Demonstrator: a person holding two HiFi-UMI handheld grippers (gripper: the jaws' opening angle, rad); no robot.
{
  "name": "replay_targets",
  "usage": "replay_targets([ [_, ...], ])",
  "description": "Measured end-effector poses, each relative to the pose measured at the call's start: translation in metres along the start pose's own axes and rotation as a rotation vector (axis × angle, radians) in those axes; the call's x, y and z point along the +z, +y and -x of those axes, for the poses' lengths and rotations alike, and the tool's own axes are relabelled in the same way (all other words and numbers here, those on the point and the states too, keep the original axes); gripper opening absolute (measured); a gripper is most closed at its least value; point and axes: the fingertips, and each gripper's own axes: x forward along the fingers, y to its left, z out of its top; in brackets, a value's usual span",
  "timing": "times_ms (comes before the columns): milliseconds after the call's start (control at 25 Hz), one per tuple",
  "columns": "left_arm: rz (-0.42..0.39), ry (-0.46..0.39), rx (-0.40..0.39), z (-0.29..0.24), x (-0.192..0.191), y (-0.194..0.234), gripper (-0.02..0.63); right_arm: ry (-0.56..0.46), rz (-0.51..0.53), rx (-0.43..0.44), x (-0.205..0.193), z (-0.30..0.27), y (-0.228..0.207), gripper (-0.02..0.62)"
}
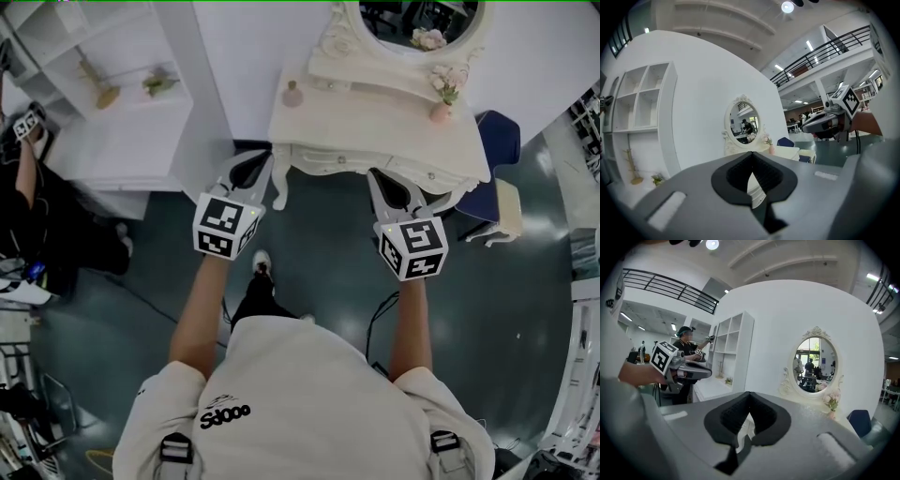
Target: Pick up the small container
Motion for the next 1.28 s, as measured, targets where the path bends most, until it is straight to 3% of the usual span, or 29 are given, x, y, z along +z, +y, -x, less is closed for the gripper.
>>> replay_targets([
  [280, 0.021, 0.018, -0.024, -0.055, -0.015, 0.036, 0.02, 0.031, 0.012, -0.006, -0.003, -0.055, -0.029, 0.003],
  [560, 0.036, -0.015, -0.063, -0.129, -0.005, 0.1, 0.02, 0.027, 0.037, -0.002, 0.028, -0.138, -0.063, 0.003],
  [880, 0.067, 0.002, -0.116, -0.194, -0.014, 0.166, 0.02, 0.061, -0.038, -0.059, 0.037, -0.215, -0.1, 0.003],
  [1280, 0.109, 0.038, -0.202, -0.254, -0.044, 0.208, 0.02, 0.131, -0.124, -0.104, 0.011, -0.28, -0.114, 0.003],
])
